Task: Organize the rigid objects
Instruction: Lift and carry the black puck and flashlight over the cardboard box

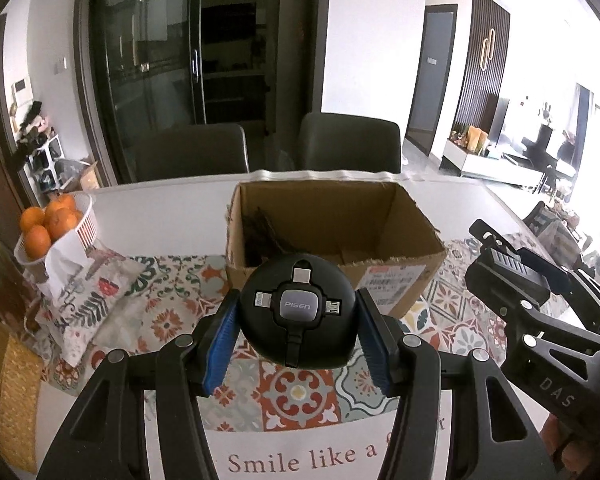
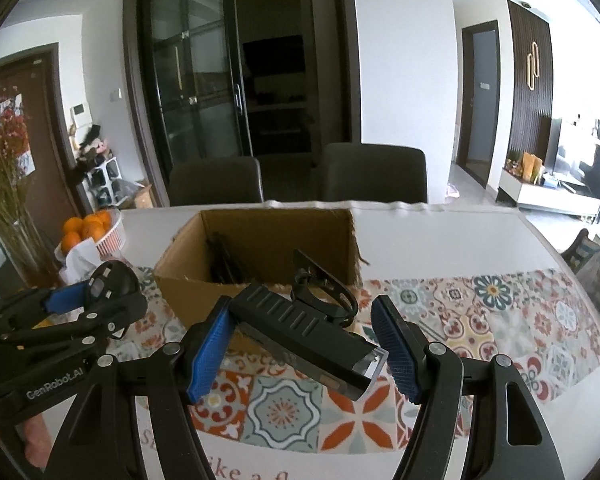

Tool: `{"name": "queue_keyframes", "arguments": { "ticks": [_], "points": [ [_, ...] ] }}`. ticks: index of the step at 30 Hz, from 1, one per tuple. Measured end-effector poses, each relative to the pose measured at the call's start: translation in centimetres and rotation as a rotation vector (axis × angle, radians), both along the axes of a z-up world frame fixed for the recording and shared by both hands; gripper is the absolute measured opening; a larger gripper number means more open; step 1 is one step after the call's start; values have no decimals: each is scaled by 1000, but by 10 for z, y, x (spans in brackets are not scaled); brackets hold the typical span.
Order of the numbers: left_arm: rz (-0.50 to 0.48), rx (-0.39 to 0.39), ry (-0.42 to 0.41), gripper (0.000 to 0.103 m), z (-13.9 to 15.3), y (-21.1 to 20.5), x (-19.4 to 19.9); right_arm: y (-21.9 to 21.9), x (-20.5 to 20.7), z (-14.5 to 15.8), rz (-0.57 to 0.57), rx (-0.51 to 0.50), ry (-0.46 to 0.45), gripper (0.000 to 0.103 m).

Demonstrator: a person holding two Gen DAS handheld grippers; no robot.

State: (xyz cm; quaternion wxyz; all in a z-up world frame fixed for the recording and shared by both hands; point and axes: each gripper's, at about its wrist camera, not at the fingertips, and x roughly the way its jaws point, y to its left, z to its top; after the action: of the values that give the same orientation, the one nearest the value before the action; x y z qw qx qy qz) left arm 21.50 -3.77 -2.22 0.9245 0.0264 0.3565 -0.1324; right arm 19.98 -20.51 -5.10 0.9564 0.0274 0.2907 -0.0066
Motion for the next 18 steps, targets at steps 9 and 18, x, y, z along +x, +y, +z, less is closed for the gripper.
{"name": "queue_keyframes", "arguments": {
  "ticks": [9, 18],
  "points": [
    [-16, -8, -40, 55, 17, -3, 16, 1, 19, 18, 22, -2, -30, 70],
    [-21, -12, -19, 55, 19, -8, 51, 1, 49, 27, 33, -15, -26, 70]
  ]
}}
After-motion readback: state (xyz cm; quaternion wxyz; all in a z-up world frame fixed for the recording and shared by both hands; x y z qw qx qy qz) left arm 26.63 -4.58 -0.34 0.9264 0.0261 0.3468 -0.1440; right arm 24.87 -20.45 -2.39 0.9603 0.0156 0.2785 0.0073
